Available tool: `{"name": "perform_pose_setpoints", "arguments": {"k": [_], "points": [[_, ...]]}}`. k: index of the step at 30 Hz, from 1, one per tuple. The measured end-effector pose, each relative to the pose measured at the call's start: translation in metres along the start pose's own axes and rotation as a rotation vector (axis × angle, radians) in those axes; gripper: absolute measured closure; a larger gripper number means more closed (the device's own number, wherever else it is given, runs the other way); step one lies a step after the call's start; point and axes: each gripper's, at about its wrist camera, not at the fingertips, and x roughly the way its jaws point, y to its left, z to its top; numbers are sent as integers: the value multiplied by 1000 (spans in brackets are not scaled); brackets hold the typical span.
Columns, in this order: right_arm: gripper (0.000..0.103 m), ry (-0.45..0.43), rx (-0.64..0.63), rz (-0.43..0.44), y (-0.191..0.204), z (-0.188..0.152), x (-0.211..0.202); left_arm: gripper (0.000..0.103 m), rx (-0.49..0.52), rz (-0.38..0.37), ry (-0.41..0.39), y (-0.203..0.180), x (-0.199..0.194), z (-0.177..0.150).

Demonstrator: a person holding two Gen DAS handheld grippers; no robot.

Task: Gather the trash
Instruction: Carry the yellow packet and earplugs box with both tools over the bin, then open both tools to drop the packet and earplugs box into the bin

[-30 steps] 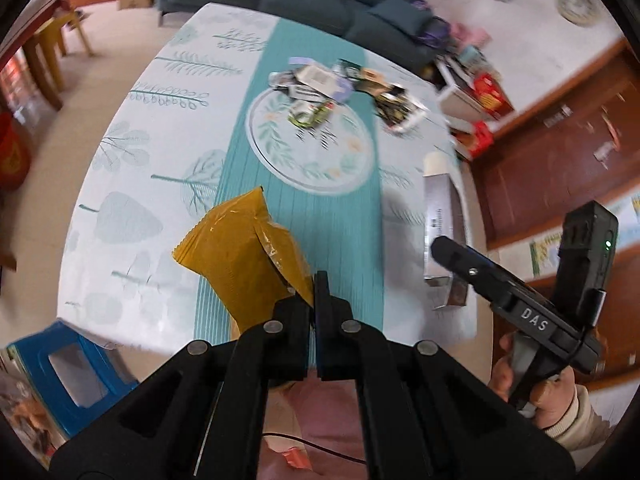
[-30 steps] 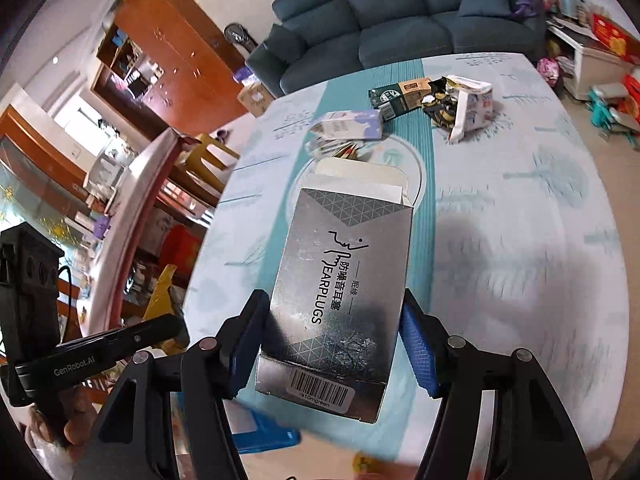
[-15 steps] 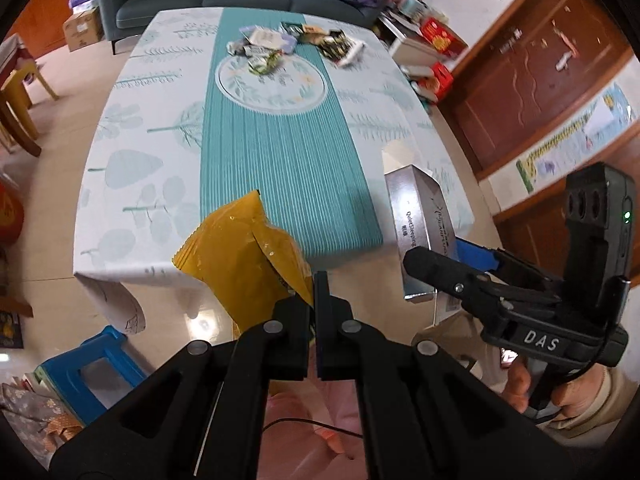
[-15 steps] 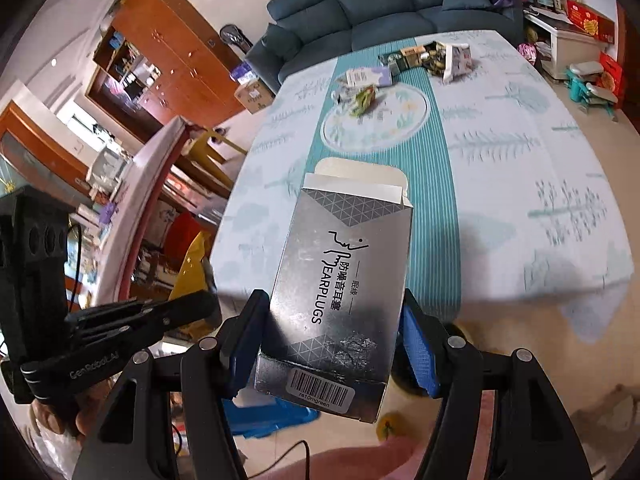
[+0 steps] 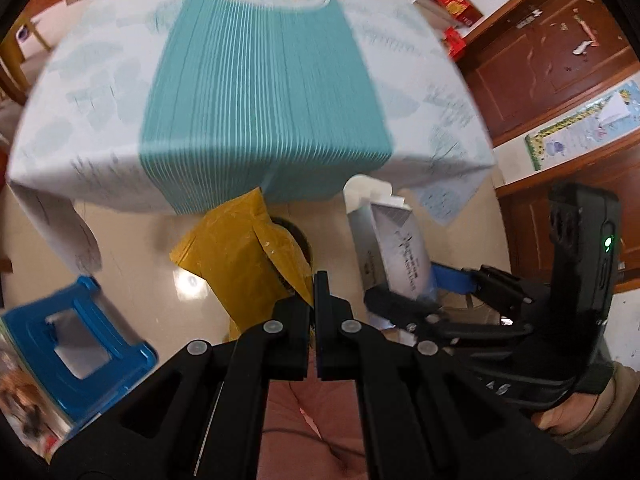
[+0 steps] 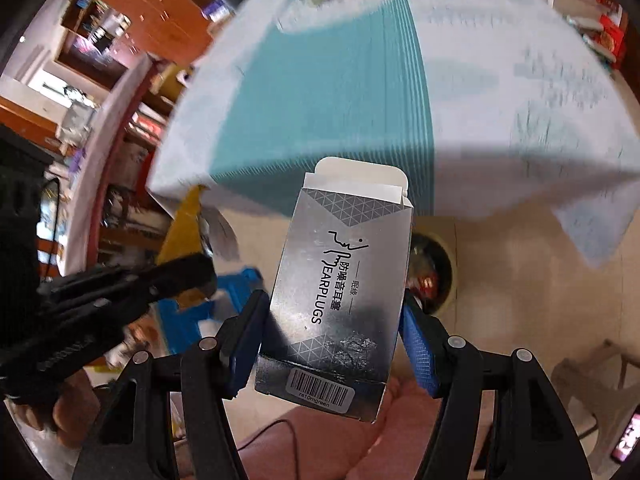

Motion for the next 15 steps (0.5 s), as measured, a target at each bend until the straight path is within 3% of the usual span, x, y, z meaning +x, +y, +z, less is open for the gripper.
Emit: {"name": "perform_pose_setpoints", "arguments": {"k": [6,15], "points": [[39,125,39,-24,-50,-29,95,103,-61,60,84,18,110,-25],[37,205,98,-75,-125,-39,236,103,-103,94,143,57,252,-33]]}}
